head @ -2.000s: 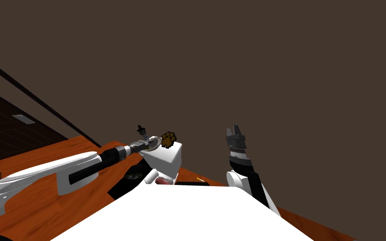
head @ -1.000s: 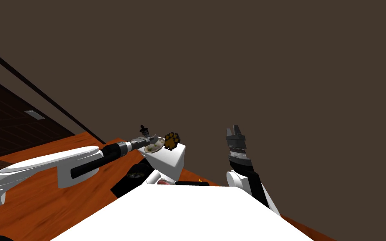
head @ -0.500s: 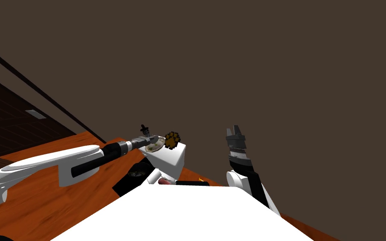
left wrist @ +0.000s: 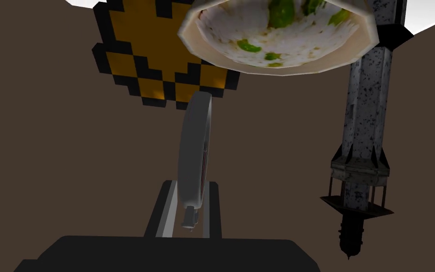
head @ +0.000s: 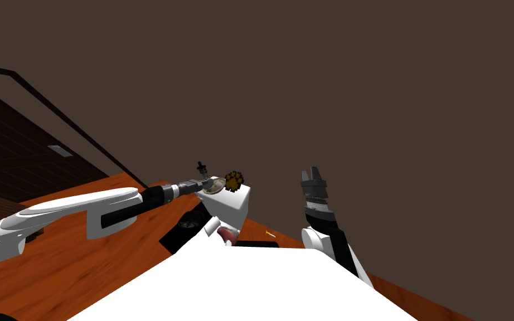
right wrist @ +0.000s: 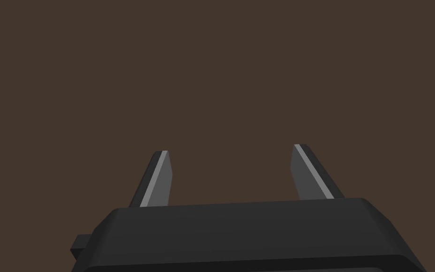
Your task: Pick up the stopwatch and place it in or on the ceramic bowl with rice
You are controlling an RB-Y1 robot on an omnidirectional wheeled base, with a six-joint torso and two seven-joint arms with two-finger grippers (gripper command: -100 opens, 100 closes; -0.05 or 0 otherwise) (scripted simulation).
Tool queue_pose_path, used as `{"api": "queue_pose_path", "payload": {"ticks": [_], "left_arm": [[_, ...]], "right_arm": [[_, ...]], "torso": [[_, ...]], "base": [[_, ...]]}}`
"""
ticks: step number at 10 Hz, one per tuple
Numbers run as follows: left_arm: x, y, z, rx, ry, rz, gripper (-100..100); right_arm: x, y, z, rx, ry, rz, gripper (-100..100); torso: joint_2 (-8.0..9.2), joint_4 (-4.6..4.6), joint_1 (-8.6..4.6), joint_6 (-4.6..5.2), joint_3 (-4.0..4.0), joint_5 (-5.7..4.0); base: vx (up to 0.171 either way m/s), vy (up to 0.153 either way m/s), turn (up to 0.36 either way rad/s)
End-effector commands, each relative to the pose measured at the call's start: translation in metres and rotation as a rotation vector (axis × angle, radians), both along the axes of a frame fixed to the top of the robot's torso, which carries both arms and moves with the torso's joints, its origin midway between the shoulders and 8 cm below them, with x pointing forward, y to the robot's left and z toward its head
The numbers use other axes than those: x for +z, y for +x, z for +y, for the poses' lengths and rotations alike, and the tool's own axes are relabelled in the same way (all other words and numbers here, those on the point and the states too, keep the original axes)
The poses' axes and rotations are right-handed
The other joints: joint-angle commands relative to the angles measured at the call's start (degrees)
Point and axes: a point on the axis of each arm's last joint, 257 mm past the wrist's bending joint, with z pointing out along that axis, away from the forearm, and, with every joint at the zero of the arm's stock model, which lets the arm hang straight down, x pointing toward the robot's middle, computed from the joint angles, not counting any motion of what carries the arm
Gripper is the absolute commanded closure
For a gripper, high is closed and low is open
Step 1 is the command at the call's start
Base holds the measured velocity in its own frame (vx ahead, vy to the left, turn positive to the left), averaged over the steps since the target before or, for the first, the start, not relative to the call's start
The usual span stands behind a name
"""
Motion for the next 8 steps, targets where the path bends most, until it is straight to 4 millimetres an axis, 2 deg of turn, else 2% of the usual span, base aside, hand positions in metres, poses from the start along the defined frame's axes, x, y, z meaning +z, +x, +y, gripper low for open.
{"api": "queue_pose_path", "payload": {"ticks": [1, 8], "left_arm": [[0.0035, 0.0009, -0.0043, -0.007, -0.005, 0.002, 100], [0.0062, 0.0025, -0.0086, -0.016, -0.011, 0.006, 100]], "right_arm": [[0.0, 0.0, 0.0, 0.0, 0.0, 0.0, 0], [0.0, 0.0, 0.0, 0.0, 0.0, 0.0, 0]], "torso": [[0.0, 0.0, 0.0, 0.0, 0.0, 0.0], [-0.31, -0.08, -0.09, 0.0, -0.19, -0.01]], "base": [[-0.048, 0.017, -0.012], [-0.024, 0.004, 0.014]]}}
